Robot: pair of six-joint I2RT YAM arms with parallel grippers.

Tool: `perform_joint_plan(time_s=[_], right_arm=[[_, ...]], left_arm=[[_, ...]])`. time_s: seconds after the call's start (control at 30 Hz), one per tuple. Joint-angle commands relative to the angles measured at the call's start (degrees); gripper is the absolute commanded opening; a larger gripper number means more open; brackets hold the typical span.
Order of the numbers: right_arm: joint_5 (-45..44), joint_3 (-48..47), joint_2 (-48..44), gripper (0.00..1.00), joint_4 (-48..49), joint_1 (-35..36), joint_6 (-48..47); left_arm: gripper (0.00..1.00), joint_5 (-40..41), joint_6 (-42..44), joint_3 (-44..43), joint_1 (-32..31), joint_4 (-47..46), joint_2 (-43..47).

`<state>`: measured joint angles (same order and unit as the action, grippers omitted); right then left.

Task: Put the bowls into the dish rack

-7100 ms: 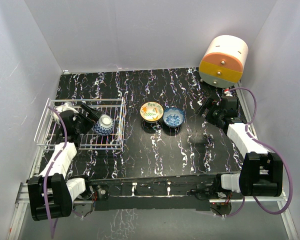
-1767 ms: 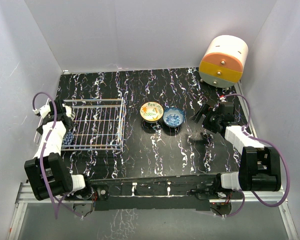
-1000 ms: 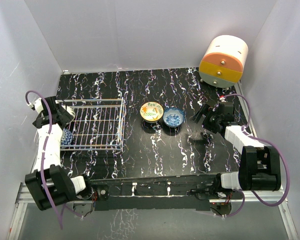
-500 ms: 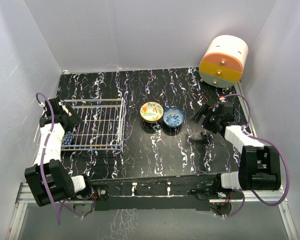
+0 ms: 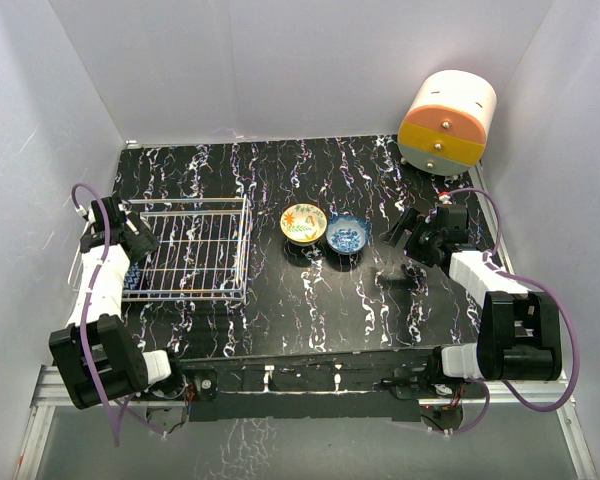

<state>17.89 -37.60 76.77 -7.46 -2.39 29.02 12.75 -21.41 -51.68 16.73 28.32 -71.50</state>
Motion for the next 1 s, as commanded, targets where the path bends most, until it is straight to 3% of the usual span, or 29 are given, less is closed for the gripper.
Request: perform_joint_plan(time_s=[0.0, 0.23, 0.43, 0.53, 0.77, 0.97], right_arm=[[-0.8, -0.3, -1.1, 0.92, 1.9, -0.3, -0.3], [-1.6, -0.5, -1.3, 0.92, 1.6, -0.3, -0.1], [-3.6, -0.8, -2.2, 0.92, 1.2, -0.3, 0.5], [-3.7, -1.3, -2.1, 0.92, 1.0, -0.3, 1.1], [-3.5, -3.7, -1.4, 0.92, 0.4, -0.3, 2.5], [-5.3, -6.7, -1.4, 0.93, -0.6, -0.3, 3.5]], left_arm=[[0.85, -1.1, 0.2, -0.7, -0.1, 0.6, 2.5], [0.86, -9.2, -0.6, -3.8, -4.9, 0.4, 10.3], [0.85, -7.1, -2.5, -11.9, -20.4, 1.4, 12.3], [0.84, -5.9, -3.2, -14.9, -31.7, -1.5, 11.7], [0.84, 6.8, 2.7, -21.4, -56.8, -7.0, 0.9], [0.84, 7.3, 10.4, -26.6, -66.9, -13.2, -13.2]])
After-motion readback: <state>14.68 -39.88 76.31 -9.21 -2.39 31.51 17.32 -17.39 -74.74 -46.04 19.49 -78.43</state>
